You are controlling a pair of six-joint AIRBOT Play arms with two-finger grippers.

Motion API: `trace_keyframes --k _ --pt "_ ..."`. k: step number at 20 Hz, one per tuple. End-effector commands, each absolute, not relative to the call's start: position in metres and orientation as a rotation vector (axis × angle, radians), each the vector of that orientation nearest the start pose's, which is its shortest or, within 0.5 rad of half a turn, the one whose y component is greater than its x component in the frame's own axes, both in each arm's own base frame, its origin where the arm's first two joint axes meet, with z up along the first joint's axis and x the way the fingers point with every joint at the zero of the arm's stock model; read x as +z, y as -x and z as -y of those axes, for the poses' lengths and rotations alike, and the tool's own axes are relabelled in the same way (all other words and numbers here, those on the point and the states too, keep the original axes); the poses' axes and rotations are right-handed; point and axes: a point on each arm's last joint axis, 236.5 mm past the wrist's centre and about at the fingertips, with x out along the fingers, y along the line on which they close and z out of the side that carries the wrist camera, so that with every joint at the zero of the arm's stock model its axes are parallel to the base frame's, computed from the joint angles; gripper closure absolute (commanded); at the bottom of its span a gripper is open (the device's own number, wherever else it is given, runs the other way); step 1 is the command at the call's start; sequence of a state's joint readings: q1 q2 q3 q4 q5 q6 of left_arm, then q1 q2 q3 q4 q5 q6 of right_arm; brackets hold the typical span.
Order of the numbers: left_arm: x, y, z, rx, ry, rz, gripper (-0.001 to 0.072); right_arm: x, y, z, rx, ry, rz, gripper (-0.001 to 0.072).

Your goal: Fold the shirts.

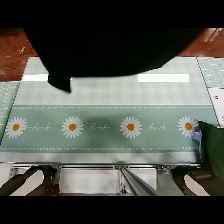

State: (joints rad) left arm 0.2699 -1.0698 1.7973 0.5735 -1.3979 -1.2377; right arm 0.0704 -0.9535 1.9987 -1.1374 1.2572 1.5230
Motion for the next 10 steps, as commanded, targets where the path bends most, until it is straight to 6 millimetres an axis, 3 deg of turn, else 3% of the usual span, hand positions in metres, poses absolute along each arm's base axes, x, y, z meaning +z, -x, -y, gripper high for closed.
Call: trace_keyframes --k 1,3,6,8,10 --pt "0.437 -0.275 0.094 -0.514 0.061 -0.308 0.0686 0.519 -0.206 -0.088 0.386 -0.056 -0.043 0.0681" --pt "0.448 -0.237 0.097 -0.468 0.008 -0.268 0.0686 0.522 -0.177 -0.085 0.379 -0.04 -0.021 0.0681" --pt "0.457 -0.19 0.12 -0.538 -0.047 -0.21 0.0686 0.496 -0.16 -0.082 0.373 -0.011 -0.119 0.0681" --pt "0.448 -0.174 0.137 -0.63 -0.044 -0.237 0.0686 0.476 -0.162 -0.083 0.378 -0.011 -0.202 0.0681" --pt "0.418 -0.176 0.153 -0.722 -0.02 -0.346 0.0686 0.449 -0.176 -0.09 0.401 -0.028 -0.297 0.0681"
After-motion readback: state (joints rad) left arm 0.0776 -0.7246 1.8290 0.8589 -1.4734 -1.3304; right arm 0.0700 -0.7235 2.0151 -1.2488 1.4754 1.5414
